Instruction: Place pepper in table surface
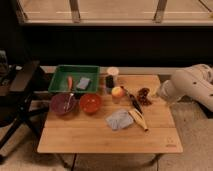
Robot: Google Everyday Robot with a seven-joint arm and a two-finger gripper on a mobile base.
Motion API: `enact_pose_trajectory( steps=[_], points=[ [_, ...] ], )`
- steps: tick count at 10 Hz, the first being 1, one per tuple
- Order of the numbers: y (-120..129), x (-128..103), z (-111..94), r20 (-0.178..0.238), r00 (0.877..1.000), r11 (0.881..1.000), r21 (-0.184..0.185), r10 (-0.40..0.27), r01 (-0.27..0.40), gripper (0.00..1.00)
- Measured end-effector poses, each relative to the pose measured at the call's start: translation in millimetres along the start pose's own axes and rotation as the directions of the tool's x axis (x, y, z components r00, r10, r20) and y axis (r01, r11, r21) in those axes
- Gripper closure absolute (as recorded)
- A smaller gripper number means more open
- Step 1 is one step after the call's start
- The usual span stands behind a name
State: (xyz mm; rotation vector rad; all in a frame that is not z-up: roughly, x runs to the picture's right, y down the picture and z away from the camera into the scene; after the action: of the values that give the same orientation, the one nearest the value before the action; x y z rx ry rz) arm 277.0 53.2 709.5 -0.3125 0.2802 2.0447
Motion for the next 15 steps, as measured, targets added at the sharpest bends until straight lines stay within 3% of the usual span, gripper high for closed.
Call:
enact_pose_trajectory(
  steps=[3, 5, 6, 7, 11, 12, 13, 15],
  points=[
    [62, 6, -16, 0.034, 0.991, 0.99, -0.045, -0.132, 0.134, 0.34],
    [111, 15, -18, 0.043, 0.979, 0.976, -0.071, -0.201, 0.204, 0.34],
    [141, 23, -17, 0.038, 0.967, 0.964, -0.079, -0.251, 0.253, 0.34],
    [151, 27, -17, 0.035, 0.962, 0.959, -0.081, -0.27, 0.272, 0.34],
    [150, 27, -17, 0.032, 0.963, 0.96, -0.083, -0.267, 0.269, 0.34],
    [150, 23, -19, 0.047, 0.959, 0.955, -0.089, -0.28, 0.284, 0.34],
    [158, 17, -23, 0.069, 0.951, 0.946, -0.103, -0.301, 0.307, 0.34],
    [187, 2, -37, 0.125, 0.923, 0.916, -0.133, -0.364, 0.379, 0.34]
  ],
)
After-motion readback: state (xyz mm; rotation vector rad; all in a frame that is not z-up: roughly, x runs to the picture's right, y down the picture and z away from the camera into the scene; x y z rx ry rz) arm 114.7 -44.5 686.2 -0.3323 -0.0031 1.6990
